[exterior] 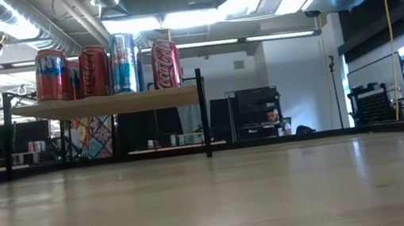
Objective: Place canned beverage on shelf
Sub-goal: Put the red white soda can on the shelf aligned with the other red white soda can
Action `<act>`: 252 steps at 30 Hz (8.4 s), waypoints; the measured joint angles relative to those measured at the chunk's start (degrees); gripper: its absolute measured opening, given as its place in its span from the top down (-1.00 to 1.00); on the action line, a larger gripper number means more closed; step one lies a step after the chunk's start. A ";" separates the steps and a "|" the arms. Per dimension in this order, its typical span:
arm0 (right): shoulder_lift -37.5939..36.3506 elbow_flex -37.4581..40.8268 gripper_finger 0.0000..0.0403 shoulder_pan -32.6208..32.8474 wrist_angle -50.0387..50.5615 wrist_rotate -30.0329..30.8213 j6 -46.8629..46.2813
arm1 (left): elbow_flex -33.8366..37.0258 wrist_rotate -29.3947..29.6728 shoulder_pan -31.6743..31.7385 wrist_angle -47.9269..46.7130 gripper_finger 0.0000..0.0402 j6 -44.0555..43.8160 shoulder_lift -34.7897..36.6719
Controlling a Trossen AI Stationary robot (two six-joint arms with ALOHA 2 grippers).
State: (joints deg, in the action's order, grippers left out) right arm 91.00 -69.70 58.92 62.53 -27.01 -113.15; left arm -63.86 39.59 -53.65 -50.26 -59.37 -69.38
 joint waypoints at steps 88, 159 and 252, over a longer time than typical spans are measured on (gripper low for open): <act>11.16 -21.47 -0.62 -41.66 16.41 29.74 91.07 | 0.00 1.33 0.52 -0.22 -0.80 0.02 0.02; -4.67 27.22 -0.49 -18.35 -46.06 77.45 52.11 | 0.00 -0.13 2.40 1.92 -0.80 -0.42 0.02; 15.78 -22.92 -0.57 -77.00 -52.75 24.96 115.27 | 0.00 0.39 17.38 2.34 -0.80 -1.68 0.02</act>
State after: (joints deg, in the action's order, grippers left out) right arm 106.78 -92.62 -18.09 9.78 -2.04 2.12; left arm -63.86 39.99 -36.27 -47.92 -61.05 -69.36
